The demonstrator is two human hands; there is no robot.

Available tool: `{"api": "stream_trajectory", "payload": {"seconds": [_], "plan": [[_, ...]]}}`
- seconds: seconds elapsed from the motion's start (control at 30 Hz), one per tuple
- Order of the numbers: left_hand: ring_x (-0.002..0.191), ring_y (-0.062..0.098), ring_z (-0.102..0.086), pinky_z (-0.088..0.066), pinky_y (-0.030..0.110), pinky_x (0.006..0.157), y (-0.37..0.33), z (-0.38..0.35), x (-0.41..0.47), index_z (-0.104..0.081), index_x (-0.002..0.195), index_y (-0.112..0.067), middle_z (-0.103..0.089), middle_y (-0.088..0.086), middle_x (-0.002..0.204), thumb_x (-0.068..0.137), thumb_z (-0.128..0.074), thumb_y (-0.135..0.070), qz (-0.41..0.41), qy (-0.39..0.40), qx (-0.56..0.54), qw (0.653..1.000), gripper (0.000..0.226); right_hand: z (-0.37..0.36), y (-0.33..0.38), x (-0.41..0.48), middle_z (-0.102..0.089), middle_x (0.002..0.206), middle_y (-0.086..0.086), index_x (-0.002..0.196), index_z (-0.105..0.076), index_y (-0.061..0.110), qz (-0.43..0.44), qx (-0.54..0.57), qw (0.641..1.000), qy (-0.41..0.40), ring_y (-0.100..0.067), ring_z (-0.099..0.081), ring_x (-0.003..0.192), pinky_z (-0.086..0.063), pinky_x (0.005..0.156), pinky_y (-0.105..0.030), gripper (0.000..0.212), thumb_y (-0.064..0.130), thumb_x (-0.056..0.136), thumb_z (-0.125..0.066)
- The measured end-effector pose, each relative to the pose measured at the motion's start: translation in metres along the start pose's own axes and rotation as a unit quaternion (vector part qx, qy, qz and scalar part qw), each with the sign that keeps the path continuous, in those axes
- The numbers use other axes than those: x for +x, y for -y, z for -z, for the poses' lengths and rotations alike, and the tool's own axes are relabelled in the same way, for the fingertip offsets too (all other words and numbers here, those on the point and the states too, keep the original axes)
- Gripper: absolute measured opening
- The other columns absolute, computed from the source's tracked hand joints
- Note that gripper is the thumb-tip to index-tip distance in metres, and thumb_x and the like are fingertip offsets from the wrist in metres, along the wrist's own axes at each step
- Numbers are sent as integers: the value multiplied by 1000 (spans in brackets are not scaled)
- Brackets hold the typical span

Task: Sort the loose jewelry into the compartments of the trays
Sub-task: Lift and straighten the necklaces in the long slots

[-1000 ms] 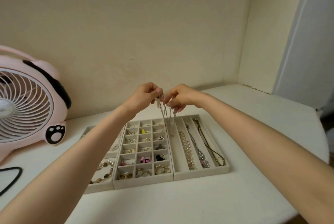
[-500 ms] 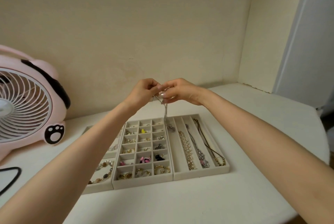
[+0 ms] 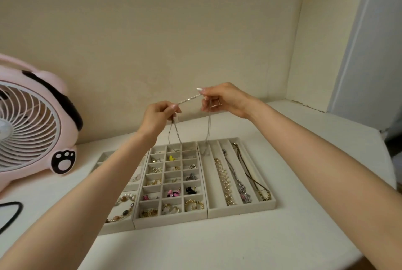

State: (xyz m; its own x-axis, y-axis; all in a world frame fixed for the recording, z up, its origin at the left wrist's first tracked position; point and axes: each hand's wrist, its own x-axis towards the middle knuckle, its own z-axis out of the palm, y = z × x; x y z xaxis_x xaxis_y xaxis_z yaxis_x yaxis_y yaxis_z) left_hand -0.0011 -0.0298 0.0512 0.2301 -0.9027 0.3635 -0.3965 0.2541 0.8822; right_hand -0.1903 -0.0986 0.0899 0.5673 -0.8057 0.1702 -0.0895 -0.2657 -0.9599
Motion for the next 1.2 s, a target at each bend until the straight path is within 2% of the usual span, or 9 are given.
{"api": "stream_trajectory", "payload": {"seconds": [0.23,0.4,0.53,0.67,0.83,0.93,1.03,1.13,1.2], "plan": [[58,7,-43,-31,6,40,24,13,2,-59,71,-14,-54,-1,68,93,-55,-20,128,-119,-93,980,23,13,5,-1,-60,64,-2,69,-57,15,3,80,996,-24,-19,-64,68,-50,76,-31,25,30,87,-64],[59,9,-46,-29,19,50,46,15,0,-62,70,-15,-58,-1,69,92,-58,-24,180,-138,-66,972,24,14,10,0,-61,66,-2,77,-63,10,20,123,992,-27,-18,-64,68,-50,86,-34,17,24,87,-65],[57,10,-51,-31,21,48,55,14,-1,-62,69,-14,-59,3,73,92,-58,-26,207,-150,-72,964,26,11,13,0,-66,68,-1,91,-66,6,56,139,988,-23,-18,-66,74,-53,77,-30,7,11,89,-60],[45,3,-61,-41,15,40,50,7,-9,-55,76,-10,-58,4,73,97,-48,-21,228,-70,-126,963,25,7,18,2,-65,68,1,98,-68,8,87,116,987,-67,-15,-65,72,-53,69,-26,11,11,89,-62],[64,9,-69,-56,20,58,44,2,-18,-55,85,-5,-64,9,89,99,-40,-12,211,86,-226,947,22,7,34,7,-61,64,9,92,-71,21,134,-4,980,-145,-4,-51,61,-33,57,-19,9,22,89,-63],[80,12,-69,-56,23,69,40,-1,-22,-61,94,-5,-69,6,94,96,-47,-15,182,142,-164,959,17,6,47,9,-59,60,9,94,-71,14,149,-29,974,-165,-3,-42,54,-28,50,-16,11,19,89,-64],[82,9,-68,-52,22,73,35,-6,-27,-65,97,-5,-73,3,95,92,-56,-22,141,166,-83,972,20,3,57,12,-57,63,0,89,-71,10,161,-63,969,-176,-6,-46,53,-31,45,-16,7,15,86,-68],[83,10,-66,-52,17,72,30,-13,-30,-64,88,-9,-73,6,94,87,-63,-23,117,172,-57,976,14,1,64,15,-59,60,-2,82,-70,8,168,-144,958,-183,-9,-53,52,-39,46,-18,5,11,80,-73],[83,13,-64,-51,22,76,28,-16,-32,-59,83,-11,-74,8,91,86,-65,-18,105,168,-53,979,9,0,68,14,-60,59,-1,80,-70,7,176,-226,940,-185,-3,-54,48,-43,47,-18,4,9,78,-73]]}}
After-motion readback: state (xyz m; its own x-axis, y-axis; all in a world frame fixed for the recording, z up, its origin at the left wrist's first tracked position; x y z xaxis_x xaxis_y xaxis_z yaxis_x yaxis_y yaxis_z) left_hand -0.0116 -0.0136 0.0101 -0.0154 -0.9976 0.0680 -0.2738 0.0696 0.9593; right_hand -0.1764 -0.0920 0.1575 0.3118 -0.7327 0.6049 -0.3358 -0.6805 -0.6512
